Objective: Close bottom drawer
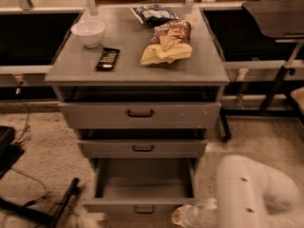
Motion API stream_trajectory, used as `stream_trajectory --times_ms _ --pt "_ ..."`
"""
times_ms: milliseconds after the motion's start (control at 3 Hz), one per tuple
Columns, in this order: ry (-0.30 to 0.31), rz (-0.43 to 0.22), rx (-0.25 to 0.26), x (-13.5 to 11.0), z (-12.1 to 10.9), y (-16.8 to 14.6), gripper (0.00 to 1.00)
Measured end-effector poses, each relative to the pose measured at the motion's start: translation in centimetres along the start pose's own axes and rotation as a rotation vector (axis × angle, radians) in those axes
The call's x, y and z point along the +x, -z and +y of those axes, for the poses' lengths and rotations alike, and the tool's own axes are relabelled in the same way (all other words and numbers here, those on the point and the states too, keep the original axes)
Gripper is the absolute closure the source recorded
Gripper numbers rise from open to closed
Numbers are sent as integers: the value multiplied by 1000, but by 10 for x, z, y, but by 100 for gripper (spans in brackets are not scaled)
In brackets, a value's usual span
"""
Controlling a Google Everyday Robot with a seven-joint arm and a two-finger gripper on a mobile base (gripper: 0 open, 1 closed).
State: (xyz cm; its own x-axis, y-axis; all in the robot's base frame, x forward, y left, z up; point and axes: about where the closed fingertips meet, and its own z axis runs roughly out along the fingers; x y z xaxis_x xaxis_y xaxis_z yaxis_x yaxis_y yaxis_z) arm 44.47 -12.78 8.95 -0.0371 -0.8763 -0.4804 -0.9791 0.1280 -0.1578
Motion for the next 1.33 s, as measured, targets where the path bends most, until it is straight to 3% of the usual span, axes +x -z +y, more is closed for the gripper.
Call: stream_trajectory --times_ms 333,667,1000,1333 --pt "0 0 0 0 1 0 100" --pt "50 -12 34 -15 -45 8 100" --pt "60 -27 49 -19 -89 23 100" --pt "60 -27 50 -19 -89 23 100"
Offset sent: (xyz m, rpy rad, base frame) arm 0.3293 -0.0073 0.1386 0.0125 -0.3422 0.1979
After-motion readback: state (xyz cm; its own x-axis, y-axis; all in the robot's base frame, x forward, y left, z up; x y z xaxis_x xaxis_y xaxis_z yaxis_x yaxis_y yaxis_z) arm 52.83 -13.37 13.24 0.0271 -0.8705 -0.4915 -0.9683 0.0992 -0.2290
